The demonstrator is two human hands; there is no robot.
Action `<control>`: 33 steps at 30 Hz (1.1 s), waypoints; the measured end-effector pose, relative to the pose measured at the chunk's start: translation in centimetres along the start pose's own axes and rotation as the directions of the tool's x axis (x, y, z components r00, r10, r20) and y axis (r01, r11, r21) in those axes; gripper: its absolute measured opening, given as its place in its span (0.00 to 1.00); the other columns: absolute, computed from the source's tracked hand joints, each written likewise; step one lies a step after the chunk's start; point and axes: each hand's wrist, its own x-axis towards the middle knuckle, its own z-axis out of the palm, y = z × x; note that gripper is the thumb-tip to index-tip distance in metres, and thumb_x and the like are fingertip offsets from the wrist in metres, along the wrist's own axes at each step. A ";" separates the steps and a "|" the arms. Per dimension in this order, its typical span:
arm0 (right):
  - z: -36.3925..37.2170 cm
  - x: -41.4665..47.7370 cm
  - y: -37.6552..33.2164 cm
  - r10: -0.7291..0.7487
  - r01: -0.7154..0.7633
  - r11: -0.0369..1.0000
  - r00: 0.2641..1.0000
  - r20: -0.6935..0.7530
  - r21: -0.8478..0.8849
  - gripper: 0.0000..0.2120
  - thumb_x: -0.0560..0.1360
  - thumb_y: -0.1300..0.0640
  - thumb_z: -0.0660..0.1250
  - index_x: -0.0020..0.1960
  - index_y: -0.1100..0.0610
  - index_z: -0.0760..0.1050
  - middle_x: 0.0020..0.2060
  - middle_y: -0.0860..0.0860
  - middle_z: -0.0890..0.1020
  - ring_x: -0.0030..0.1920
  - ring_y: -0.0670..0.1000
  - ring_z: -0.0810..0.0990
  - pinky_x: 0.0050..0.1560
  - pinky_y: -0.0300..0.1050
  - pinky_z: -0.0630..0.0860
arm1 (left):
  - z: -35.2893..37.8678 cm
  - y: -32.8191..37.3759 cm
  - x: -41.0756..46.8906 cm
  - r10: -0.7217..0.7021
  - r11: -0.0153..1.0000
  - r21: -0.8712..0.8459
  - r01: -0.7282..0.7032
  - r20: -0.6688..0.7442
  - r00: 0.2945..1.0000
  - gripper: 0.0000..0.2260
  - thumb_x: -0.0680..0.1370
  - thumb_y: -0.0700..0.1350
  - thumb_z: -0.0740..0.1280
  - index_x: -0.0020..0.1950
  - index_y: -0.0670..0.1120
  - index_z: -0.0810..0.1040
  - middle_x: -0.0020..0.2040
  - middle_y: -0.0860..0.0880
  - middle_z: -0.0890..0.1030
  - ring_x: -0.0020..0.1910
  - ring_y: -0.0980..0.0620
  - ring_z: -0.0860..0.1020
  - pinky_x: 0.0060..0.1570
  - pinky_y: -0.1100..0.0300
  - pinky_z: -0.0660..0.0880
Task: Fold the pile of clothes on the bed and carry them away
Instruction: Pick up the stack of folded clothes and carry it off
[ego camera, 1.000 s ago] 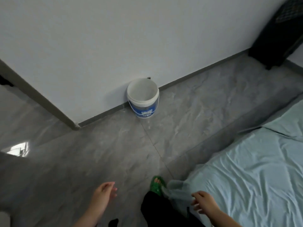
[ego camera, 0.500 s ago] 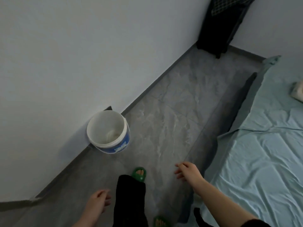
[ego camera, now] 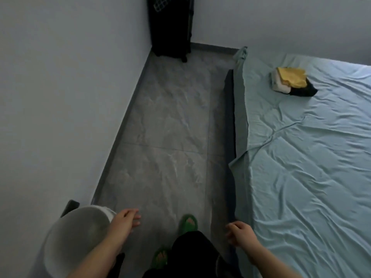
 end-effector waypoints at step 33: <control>-14.2 33.9 -43.1 0.246 -0.136 0.855 0.956 -0.160 0.500 0.07 0.78 0.63 0.61 0.45 0.64 0.77 0.33 0.59 0.80 0.22 0.48 0.75 0.19 0.34 0.65 | 23.5 56.2 36.0 0.002 0.905 0.407 -0.126 0.291 0.957 0.09 0.82 0.39 0.58 0.48 0.40 0.76 0.40 0.42 0.78 0.34 0.47 0.74 0.33 0.60 0.63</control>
